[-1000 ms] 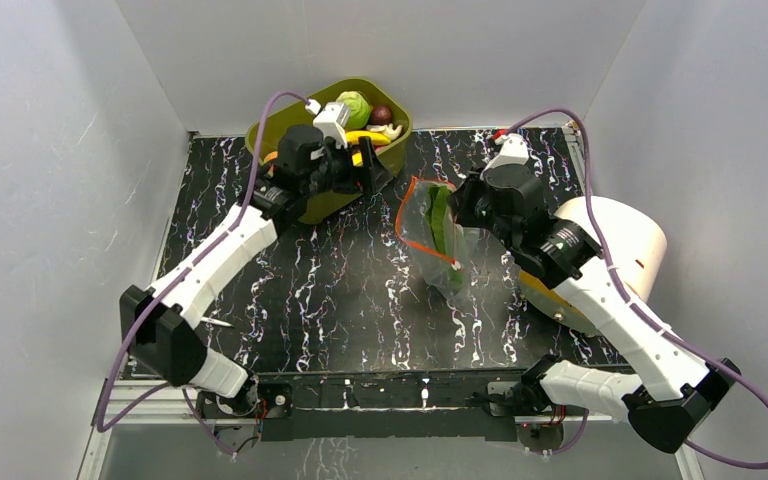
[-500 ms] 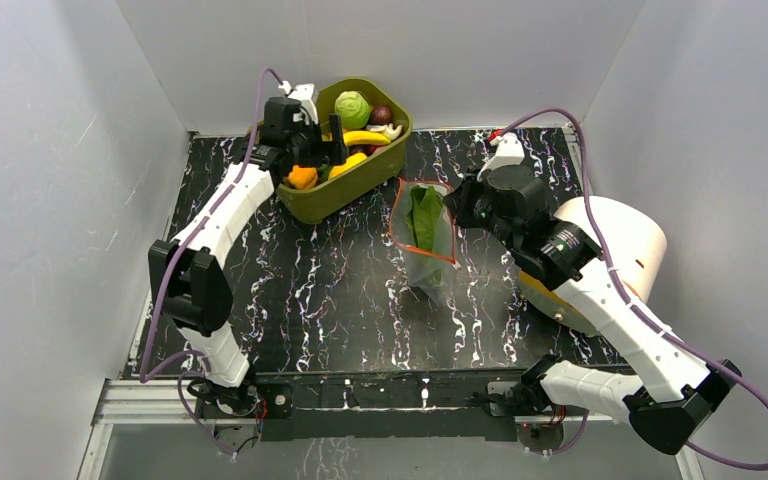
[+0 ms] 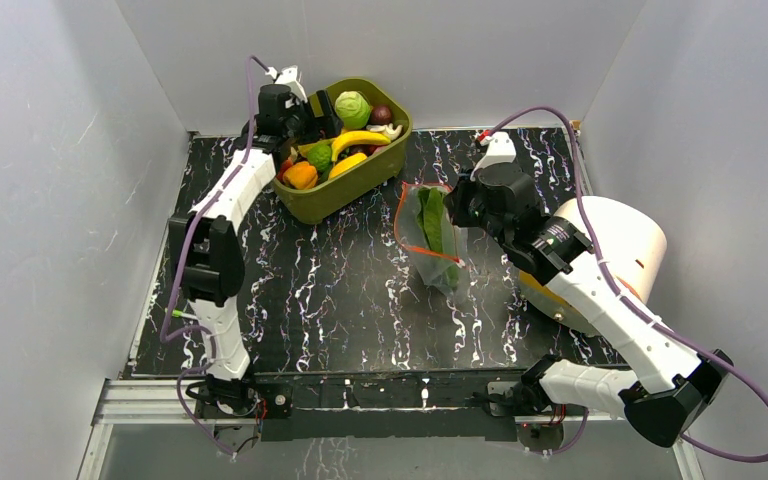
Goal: Place the food in the zip-top bag and seal the zipper
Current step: Pick up the fake vegetable from the bin.
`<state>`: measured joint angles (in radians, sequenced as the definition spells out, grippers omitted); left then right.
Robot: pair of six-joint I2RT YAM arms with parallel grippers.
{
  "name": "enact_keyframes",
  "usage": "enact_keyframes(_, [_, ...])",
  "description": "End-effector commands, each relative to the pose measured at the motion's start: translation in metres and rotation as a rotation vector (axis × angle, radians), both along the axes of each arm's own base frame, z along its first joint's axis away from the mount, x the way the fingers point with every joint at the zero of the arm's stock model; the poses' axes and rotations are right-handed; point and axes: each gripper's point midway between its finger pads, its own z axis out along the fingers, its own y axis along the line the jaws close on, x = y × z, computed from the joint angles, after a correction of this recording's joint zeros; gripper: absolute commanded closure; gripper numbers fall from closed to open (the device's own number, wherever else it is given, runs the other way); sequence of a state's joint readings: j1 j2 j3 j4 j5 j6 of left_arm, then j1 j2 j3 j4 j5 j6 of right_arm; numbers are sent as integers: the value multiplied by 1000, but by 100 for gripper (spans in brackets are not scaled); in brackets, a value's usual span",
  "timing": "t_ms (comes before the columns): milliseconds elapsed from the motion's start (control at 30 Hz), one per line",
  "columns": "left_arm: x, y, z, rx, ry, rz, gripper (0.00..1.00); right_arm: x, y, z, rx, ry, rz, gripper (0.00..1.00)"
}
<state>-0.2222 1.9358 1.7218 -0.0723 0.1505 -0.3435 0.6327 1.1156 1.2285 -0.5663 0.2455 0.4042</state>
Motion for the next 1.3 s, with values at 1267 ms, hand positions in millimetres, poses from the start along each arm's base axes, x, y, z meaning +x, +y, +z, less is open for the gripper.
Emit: enact_keyframes(1267, [152, -43, -32, -243, -286, 43, 11, -3, -9, 55, 114, -130, -35, 100])
